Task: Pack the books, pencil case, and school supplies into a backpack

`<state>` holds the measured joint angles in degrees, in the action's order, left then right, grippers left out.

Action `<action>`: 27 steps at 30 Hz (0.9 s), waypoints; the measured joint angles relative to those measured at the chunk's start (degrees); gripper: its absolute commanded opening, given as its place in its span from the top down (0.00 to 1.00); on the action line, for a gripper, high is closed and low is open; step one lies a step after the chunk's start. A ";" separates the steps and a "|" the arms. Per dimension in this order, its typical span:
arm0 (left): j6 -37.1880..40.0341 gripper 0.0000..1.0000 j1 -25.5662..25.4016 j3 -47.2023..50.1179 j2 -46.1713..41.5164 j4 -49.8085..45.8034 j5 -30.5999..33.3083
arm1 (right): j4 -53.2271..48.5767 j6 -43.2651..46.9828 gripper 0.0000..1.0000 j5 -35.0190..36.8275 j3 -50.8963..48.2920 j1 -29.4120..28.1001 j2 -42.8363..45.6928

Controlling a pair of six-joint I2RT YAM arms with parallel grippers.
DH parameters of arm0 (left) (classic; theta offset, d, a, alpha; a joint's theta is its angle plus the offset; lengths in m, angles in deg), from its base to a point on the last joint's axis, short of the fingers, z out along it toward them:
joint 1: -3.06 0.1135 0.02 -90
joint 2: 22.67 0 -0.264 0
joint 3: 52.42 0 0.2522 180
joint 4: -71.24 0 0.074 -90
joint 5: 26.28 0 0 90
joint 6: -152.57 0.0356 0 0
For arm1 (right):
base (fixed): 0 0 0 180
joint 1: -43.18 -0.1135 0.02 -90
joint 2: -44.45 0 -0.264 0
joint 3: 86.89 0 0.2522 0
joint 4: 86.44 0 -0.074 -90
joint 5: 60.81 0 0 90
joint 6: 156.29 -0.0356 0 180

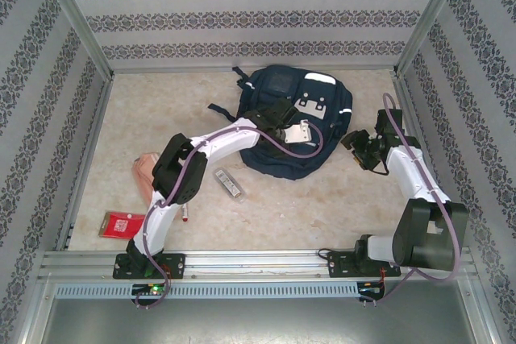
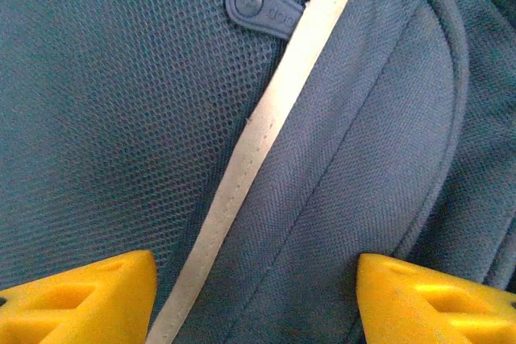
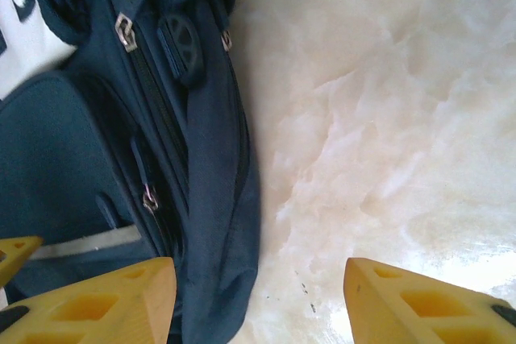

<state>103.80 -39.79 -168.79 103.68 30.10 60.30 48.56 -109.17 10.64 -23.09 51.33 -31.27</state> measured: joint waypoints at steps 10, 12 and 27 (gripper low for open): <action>8.66 0.22 -0.33 14.25 -6.49 17.00 -2.58 | 0.20 0.02 0.42 -0.66 -0.83 0.02 0.81; 9.70 0.22 -0.33 14.27 -6.45 17.20 -2.58 | 0.20 0.02 0.42 -0.87 -0.83 0.02 1.03; 11.91 0.22 1.73 7.37 -6.29 6.71 -16.02 | 0.20 0.85 0.42 -1.95 -0.83 0.68 1.11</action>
<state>115.71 -38.07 -161.42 97.38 36.81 44.27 48.75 -108.31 8.70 -23.92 52.00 -30.15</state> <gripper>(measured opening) 0.780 0.579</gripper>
